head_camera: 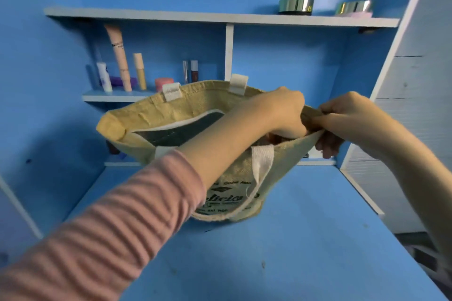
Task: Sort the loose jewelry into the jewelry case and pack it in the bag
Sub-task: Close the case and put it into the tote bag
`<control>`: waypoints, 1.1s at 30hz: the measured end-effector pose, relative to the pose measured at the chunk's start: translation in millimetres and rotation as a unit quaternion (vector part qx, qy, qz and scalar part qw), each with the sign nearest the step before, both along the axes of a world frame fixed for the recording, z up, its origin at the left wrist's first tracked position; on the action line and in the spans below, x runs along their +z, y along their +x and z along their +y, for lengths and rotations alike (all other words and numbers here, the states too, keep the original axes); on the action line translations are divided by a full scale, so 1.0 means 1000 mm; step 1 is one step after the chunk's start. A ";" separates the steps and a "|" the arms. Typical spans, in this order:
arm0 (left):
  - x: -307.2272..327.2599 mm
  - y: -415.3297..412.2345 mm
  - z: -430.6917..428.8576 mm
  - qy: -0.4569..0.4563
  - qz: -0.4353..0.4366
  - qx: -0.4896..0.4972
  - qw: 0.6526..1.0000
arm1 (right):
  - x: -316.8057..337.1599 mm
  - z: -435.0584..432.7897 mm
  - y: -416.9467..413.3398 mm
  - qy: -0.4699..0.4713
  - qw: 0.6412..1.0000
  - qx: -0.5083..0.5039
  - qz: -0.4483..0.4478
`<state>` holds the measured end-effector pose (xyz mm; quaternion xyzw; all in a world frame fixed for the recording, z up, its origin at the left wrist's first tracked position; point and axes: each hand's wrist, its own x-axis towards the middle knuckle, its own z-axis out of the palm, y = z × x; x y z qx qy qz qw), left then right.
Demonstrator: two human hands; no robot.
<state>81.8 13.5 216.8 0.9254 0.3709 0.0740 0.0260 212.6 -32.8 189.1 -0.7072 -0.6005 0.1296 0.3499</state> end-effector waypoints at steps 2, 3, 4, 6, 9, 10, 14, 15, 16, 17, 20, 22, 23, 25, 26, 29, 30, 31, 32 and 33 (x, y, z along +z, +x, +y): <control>0.004 0.005 0.003 -0.001 0.011 0.004 1.000 | 0.002 -0.002 0.000 -0.009 1.000 0.010 0.013; 0.005 0.008 0.006 -0.007 0.014 0.005 1.000 | 0.003 -0.003 0.000 -0.015 1.000 0.015 0.018; 0.005 0.011 0.008 -0.018 0.017 0.008 1.000 | 0.003 -0.005 0.000 -0.018 0.999 0.020 0.021; 0.006 0.015 0.010 -0.043 0.027 0.017 0.999 | 0.004 -0.007 0.000 -0.021 0.999 0.025 0.022; 0.006 0.020 0.010 -0.056 0.037 0.025 0.997 | 0.004 -0.005 -0.001 -0.019 0.999 0.022 0.023; 0.006 0.021 0.010 -0.060 0.036 0.026 0.997 | 0.004 -0.005 -0.001 -0.019 0.999 0.022 0.026; 0.004 0.022 0.011 -0.044 0.036 0.023 0.998 | 0.004 -0.003 0.000 -0.019 0.999 0.023 0.037; 0.002 0.020 0.012 -0.026 0.035 0.015 0.999 | 0.003 -0.003 0.000 -0.019 0.999 0.023 0.041; 0.000 0.018 0.013 -0.007 0.031 0.000 1.000 | 0.003 -0.003 0.001 -0.019 0.999 0.023 0.044; -0.002 0.016 0.015 0.006 0.021 -0.023 0.999 | 0.003 -0.003 0.001 -0.019 0.999 0.024 0.045; -0.004 0.008 0.022 -0.010 0.000 -0.083 0.997 | 0.003 -0.002 0.001 -0.020 0.998 0.033 0.049; -0.003 0.002 0.027 -0.071 -0.016 -0.095 0.993 | 0.004 -0.003 0.001 -0.026 0.998 0.040 0.047; -0.003 0.000 0.028 -0.100 -0.026 -0.101 0.990 | 0.004 -0.003 0.001 -0.029 0.998 0.043 0.047; -0.004 -0.003 0.029 -0.128 -0.048 -0.111 0.984 | 0.005 -0.004 0.002 -0.035 0.997 0.049 0.049; -0.006 -0.004 0.030 -0.135 -0.062 -0.117 0.982 | 0.005 -0.005 0.003 -0.037 0.997 0.051 0.050; -0.010 -0.007 0.031 -0.138 -0.067 -0.130 0.980 | 0.005 -0.005 0.003 -0.044 0.996 0.053 0.054; -0.010 -0.007 0.032 -0.127 -0.048 -0.133 0.982 | 0.005 -0.005 0.003 -0.045 0.996 0.053 0.054; -0.010 -0.007 0.031 -0.116 -0.027 -0.133 0.984 | 0.005 -0.005 0.003 -0.046 0.996 0.052 0.054; -0.009 -0.007 0.029 -0.112 -0.013 -0.132 0.985 | 0.005 -0.005 0.003 -0.048 0.996 0.052 0.052; -0.008 -0.006 0.028 -0.115 -0.008 -0.128 0.985 | 0.005 -0.005 0.003 -0.049 0.996 0.052 0.053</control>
